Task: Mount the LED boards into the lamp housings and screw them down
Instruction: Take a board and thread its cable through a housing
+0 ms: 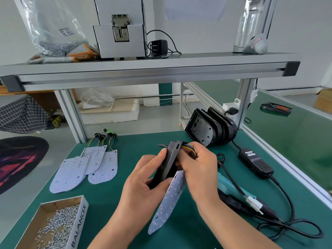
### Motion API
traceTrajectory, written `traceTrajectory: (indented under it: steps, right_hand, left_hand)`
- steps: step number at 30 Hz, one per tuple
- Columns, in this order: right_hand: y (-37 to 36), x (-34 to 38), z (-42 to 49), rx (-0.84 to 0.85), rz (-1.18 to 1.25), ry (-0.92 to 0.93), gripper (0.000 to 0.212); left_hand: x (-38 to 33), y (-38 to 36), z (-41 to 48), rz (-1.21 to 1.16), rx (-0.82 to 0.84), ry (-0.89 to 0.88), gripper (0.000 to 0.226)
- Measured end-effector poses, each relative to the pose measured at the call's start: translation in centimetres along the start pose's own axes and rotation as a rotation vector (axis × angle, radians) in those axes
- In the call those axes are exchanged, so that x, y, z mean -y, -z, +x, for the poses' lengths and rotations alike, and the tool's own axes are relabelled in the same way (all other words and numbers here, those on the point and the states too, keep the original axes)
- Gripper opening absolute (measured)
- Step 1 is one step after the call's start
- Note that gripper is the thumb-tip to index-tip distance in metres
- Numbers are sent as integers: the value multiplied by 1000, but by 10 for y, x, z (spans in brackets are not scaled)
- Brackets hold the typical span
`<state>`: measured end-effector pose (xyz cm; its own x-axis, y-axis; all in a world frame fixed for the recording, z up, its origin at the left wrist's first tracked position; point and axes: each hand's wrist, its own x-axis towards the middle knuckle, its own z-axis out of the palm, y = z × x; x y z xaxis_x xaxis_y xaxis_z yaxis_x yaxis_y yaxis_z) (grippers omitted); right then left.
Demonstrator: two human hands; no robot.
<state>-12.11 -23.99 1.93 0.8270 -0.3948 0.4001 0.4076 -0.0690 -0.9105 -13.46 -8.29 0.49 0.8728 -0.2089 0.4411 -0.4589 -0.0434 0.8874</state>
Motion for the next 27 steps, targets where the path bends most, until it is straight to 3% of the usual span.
traceTrajectory:
  steps: [4,6,18,24,27]
  right_hand:
    - [3,2,1,131,33,1,12]
    - [4,2,3,166,31,-1,14]
    - [-1,-5,0,-55,-58,0,21]
    - [1,0,2,122,-107,49,13]
    - [4,-1,6,79,-159,53,16]
  left_hand:
    - [1,7,2,-51,15,43,71]
    - [1,10,1,-57,2,33,71]
    - [2,0,0,-26,43,35,71]
    - [7,7,5,-117,-48,69,62]
    - [6,8,4,-198,-29,84,61]
